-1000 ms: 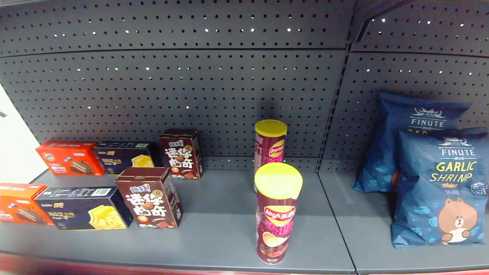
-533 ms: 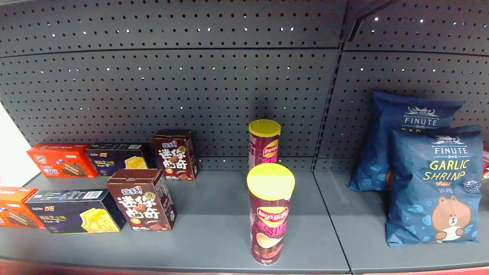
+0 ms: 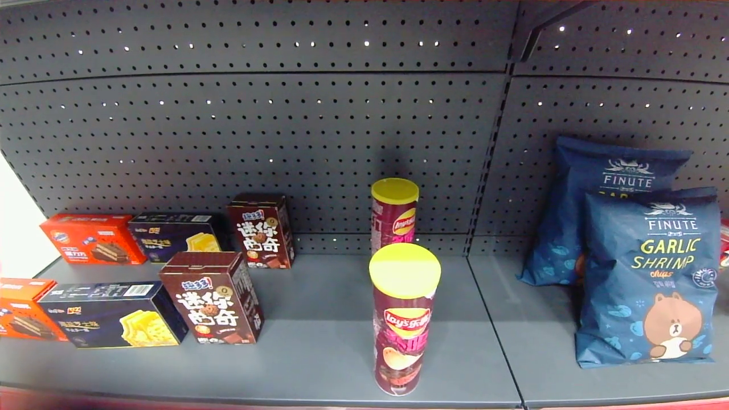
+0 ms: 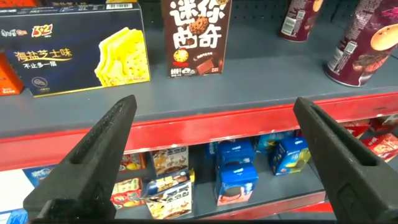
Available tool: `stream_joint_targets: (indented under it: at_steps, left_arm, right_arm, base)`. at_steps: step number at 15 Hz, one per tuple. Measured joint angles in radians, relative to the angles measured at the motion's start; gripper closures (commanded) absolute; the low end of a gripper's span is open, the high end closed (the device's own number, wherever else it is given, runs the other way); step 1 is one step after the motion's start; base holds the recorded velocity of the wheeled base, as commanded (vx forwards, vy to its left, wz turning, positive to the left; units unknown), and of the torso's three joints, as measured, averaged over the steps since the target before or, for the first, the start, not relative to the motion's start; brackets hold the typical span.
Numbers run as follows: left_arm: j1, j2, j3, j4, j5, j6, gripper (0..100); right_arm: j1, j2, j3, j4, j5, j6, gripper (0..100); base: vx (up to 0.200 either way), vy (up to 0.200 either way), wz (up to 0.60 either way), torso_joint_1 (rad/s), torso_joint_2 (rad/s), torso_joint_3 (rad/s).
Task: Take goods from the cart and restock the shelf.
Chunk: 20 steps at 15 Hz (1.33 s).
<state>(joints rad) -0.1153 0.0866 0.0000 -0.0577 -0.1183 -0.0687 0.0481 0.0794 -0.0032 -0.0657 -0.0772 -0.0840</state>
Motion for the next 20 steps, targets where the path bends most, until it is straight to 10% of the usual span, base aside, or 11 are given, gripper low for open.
stream_joint_targets:
  at_steps: [20]
  left_arm:
    - [0.0,0.001,0.0,0.0,0.002,0.009,0]
  right_arm:
    - [0.0,0.001,0.0,0.0,0.005,0.016,0]
  base:
    - [0.0,0.0,0.0,0.0,0.0,0.0]
